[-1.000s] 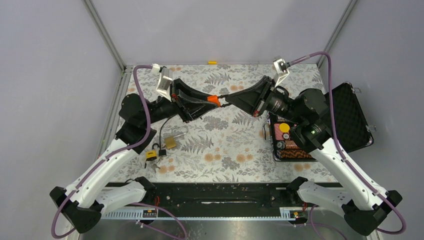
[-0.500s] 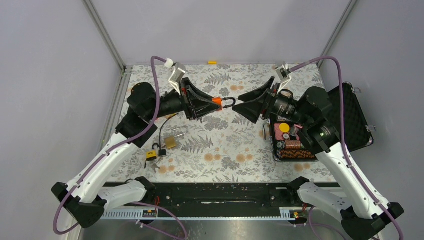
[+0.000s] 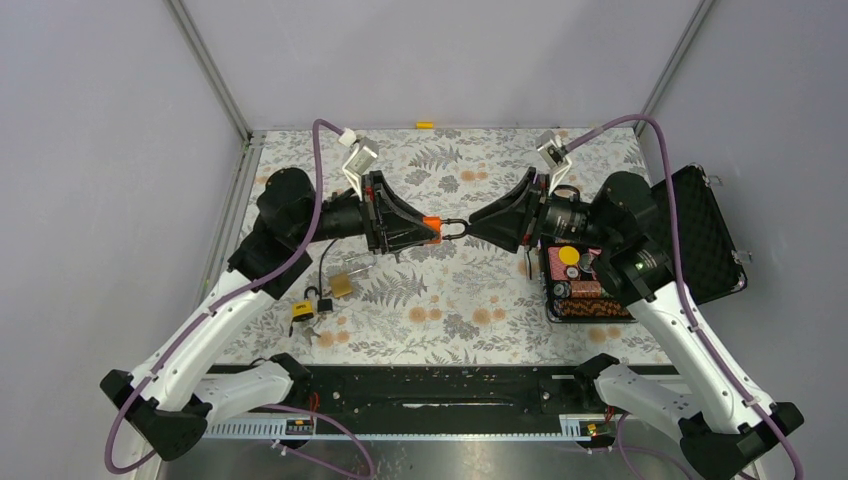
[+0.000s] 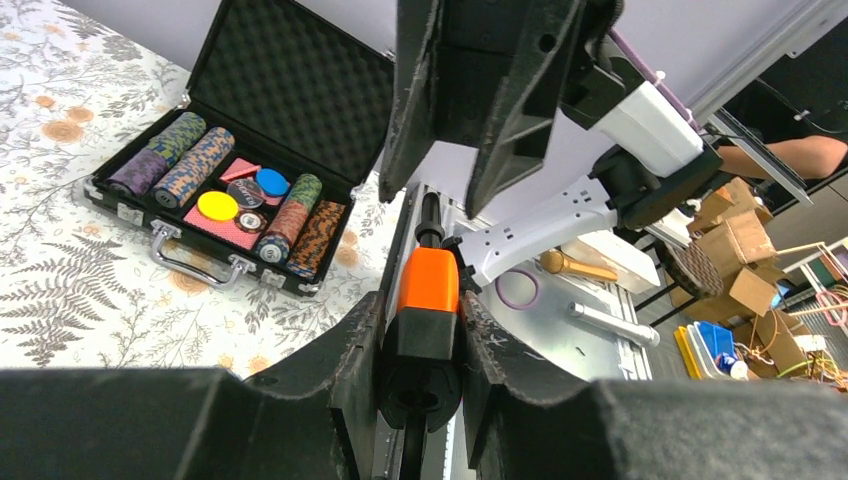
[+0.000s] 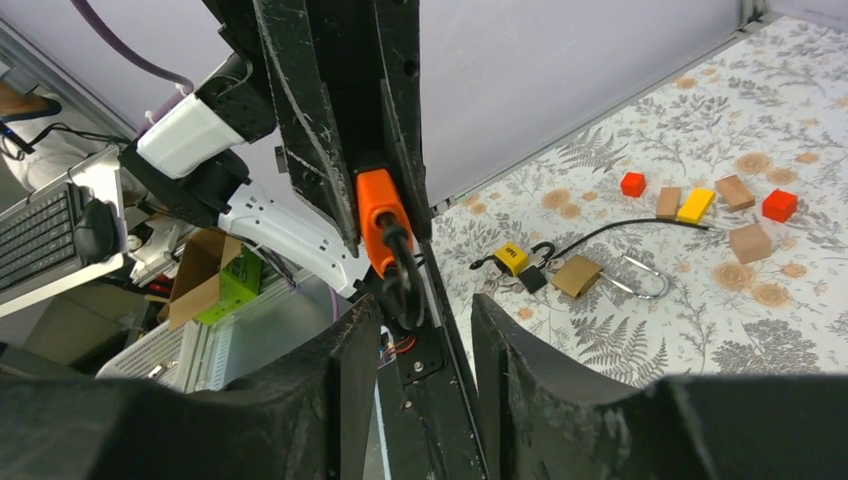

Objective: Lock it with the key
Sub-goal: Lock the lock.

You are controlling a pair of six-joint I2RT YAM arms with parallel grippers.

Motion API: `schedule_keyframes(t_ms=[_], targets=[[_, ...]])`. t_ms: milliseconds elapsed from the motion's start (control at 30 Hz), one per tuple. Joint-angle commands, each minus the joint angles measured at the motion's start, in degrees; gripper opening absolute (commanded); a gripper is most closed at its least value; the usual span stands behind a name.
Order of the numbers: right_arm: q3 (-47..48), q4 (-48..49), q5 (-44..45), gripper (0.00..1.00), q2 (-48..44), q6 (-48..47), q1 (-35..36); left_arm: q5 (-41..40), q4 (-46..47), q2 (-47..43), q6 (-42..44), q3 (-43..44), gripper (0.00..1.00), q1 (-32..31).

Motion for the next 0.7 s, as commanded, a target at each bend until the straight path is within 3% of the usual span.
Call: schedule_keyframes(t_ms=[0,100,267,333,367,433,500,567,667], targets=[[-0.66,1.6,-2.61,0.43,0.54,0.64,1.11,3.43,5.35,-2.57,-1.87,0.55,0.0,0.27],[-0.98,2.69,-4.01,0.41,1.49,1.29,2.05,4.2,7.34,-2.71,-3.01,-0.15,0.0,0.26],[-1.93,8.34,-4.39,0.18,2.03,4.47,2.18,5.02,8.75,-2.26,-3.69,-0.92,0.0,0.27],[-2.41,10.67,-4.79,0.16,2.15,5.99,2.26,5.59,8.43,-1.84,-3.56,-0.55,0.0,0.3],[-2.42,11.15,-4.9,0.19,2.24,6.29,2.27,5.53,7.69,-1.58,-3.15,-0.11,0.0,0.26],[-2.37,10.91,-5.05,0.5,2.14,6.25,2.27,4.72,5.85,-1.34,-1.79,0.77,0.0,0.28],[-2.52,9.43,-4.81,0.68,1.46,4.4,2.3,3.94,4.86,-1.52,-0.73,1.18,0.0,0.3],[-2.72,6.79,-3.96,0.74,0.49,1.38,2.31,3.41,3.41,-1.51,0.12,1.82,0.0,0.32],[-2.59,3.73,-2.47,0.71,-0.75,-2.21,2.35,3.68,2.62,-1.51,0.21,2.45,0.0,0.26]])
